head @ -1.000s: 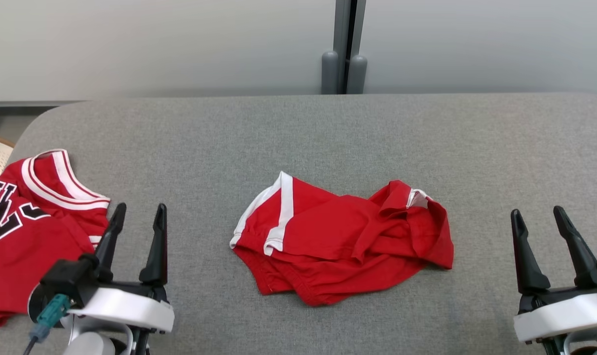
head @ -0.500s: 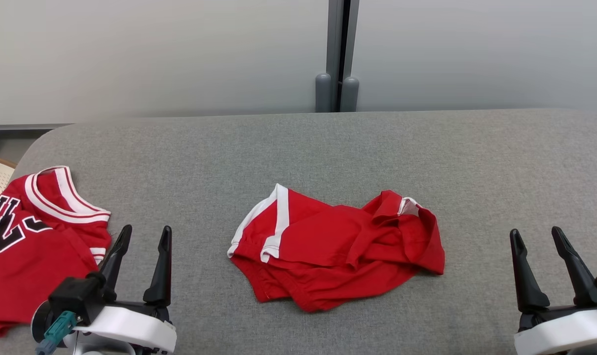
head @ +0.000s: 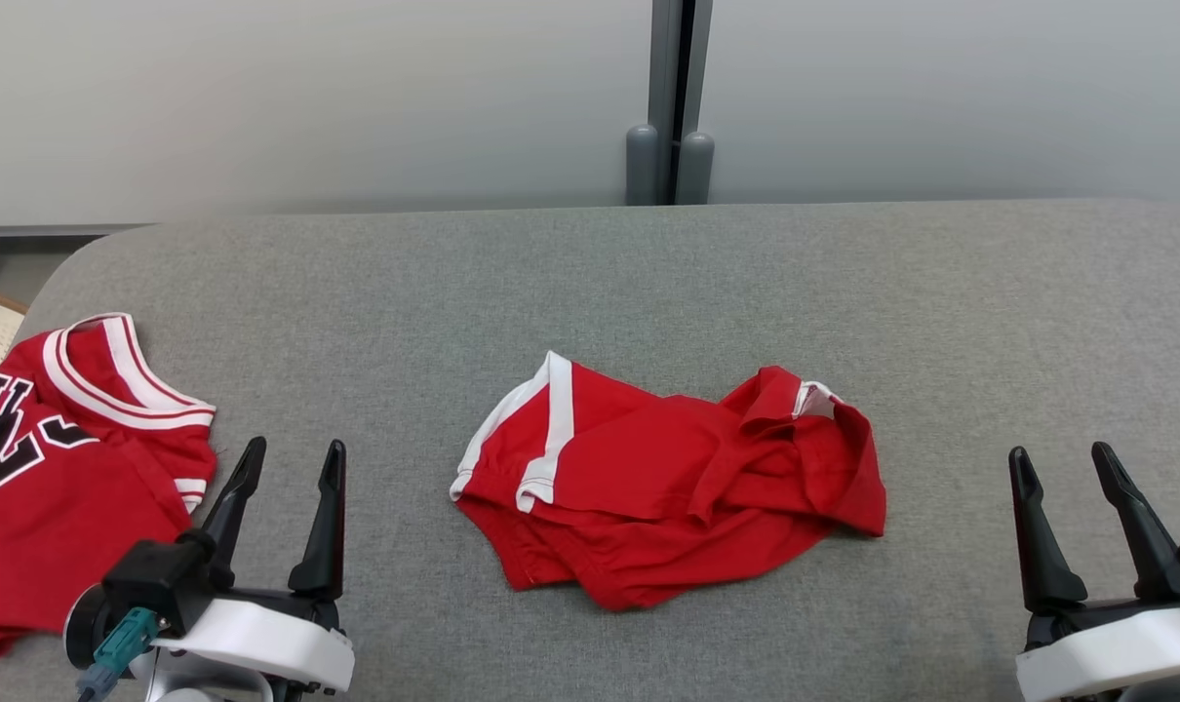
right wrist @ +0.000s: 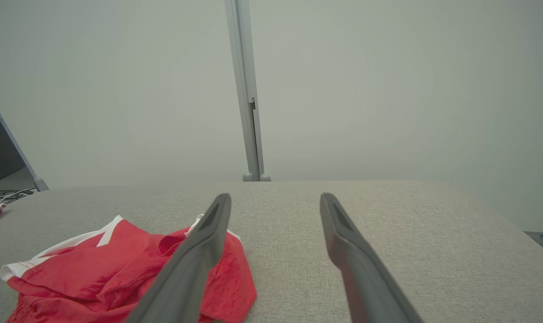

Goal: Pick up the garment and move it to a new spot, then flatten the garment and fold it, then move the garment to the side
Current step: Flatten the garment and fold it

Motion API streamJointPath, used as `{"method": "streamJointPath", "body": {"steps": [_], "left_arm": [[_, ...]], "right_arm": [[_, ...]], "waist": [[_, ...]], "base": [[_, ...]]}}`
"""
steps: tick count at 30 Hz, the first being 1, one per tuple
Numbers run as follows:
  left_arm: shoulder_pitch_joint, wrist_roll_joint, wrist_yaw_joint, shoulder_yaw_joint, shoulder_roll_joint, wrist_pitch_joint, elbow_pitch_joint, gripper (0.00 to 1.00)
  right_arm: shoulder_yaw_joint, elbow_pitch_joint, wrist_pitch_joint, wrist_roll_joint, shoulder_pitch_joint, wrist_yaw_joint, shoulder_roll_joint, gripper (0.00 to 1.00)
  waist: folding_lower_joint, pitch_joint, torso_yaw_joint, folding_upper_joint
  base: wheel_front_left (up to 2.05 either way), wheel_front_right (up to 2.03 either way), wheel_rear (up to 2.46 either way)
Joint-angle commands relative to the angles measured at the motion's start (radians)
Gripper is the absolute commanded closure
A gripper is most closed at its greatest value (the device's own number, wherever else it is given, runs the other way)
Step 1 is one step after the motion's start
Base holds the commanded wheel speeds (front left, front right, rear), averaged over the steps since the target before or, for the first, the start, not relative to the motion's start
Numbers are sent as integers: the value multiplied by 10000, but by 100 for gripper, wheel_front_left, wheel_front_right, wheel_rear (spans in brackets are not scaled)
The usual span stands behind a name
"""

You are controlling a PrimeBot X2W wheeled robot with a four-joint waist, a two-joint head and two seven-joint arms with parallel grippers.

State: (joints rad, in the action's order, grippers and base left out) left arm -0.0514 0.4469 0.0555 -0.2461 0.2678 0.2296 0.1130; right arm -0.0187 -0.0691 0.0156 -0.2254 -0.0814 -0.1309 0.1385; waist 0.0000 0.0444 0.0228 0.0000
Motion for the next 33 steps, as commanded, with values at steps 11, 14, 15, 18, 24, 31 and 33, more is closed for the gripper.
{"method": "streamJointPath", "body": {"steps": [11, 14, 15, 18, 24, 31, 33], "left_arm": [[-1039, -515, 197, -437, -272, 102, -363, 0], [-1296, -632, 210, -546, -455, 164, -470, 0], [-1370, -646, 180, -591, -499, 194, -491, 0], [-1557, -660, 98, -644, -641, 251, -493, 0], [-1761, -686, 7, -595, -807, 321, -336, 0], [-1845, -743, -57, -422, -875, 347, -201, 0], [-1824, -768, -67, -364, -855, 352, -172, 0]], "right_arm": [[1239, 429, -929, -96, 713, 3, 20, 0], [1752, 750, -1222, -182, 910, 3, -79, 0], [1933, 825, -1265, -219, 999, 2, -121, 0], [2457, 1199, -1372, -323, 1243, 3, -205, 0], [2759, 2011, -1576, -425, 1686, 3, -360, 0], [2860, 2071, -1242, -473, 1994, 3, -294, 100], [2804, 1820, -1038, -473, 2079, 2, -287, 100]], "waist": [[0, 1221, 892, 0], [0, 1577, 1197, 0], [0, 1698, 1299, 0], [0, 1950, 1512, 0], [0, 2165, 1714, 0], [0, 2197, 1698, 0], [0, 2148, 1619, 0]], "base": [[0, 0, 0], [0, 0, 0], [0, 0, 0], [0, 0, 0], [0, 0, 0], [0, 0, 0], [0, 0, 0]]}}
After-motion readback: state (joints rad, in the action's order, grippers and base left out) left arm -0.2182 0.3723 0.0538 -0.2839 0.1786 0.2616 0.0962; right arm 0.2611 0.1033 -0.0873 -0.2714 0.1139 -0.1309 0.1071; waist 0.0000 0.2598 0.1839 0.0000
